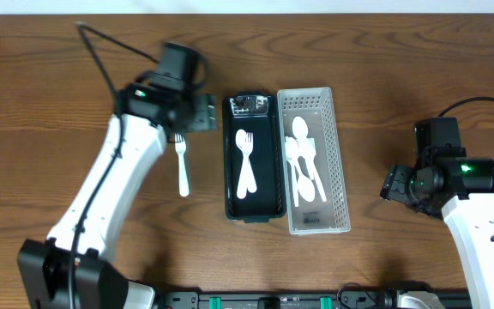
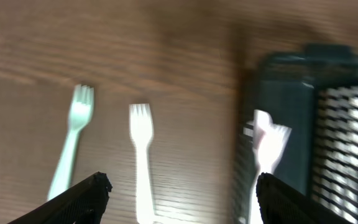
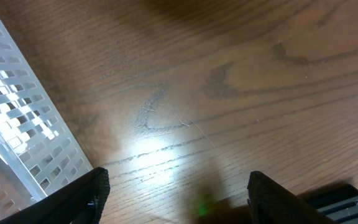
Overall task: Pack container
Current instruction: 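Move the left gripper back and grasp the second white fork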
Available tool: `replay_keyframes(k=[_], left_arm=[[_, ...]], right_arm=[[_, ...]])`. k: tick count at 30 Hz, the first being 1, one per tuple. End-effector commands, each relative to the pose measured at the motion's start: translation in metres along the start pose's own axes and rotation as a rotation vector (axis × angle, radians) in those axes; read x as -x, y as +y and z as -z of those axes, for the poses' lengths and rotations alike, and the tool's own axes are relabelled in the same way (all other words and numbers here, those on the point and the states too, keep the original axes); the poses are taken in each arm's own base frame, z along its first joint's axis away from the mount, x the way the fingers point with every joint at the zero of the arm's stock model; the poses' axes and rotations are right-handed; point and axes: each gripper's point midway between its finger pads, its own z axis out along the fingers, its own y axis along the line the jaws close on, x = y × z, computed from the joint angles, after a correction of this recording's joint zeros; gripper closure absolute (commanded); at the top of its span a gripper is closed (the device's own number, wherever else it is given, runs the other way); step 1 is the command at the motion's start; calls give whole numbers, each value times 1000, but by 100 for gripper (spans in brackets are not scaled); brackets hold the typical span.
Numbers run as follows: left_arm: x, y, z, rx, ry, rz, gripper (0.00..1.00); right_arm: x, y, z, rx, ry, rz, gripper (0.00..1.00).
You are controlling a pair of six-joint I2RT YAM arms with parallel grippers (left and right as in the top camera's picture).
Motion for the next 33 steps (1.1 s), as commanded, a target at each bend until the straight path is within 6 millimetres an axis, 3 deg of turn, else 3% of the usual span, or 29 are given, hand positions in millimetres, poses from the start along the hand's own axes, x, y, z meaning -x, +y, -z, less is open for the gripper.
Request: replay_keyframes(k=[1,7,13,29,33], left_arm=[[-10,15,-33,19,105,9,19],[-35,36,-89,80,276,44,18],[-67,44,-125,124,421,41,18],[-111,56,-151,147,510,45,18],[-114,57,-151,146,518,45,29]], right_arm=[[1,-2,0,-5,1,3,26],[1,-2,0,-6,3,3,25],[1,-2,0,-5,2,3,25],[1,-2,0,-5,2,3,25],[1,-2,0,-6,3,3,25]])
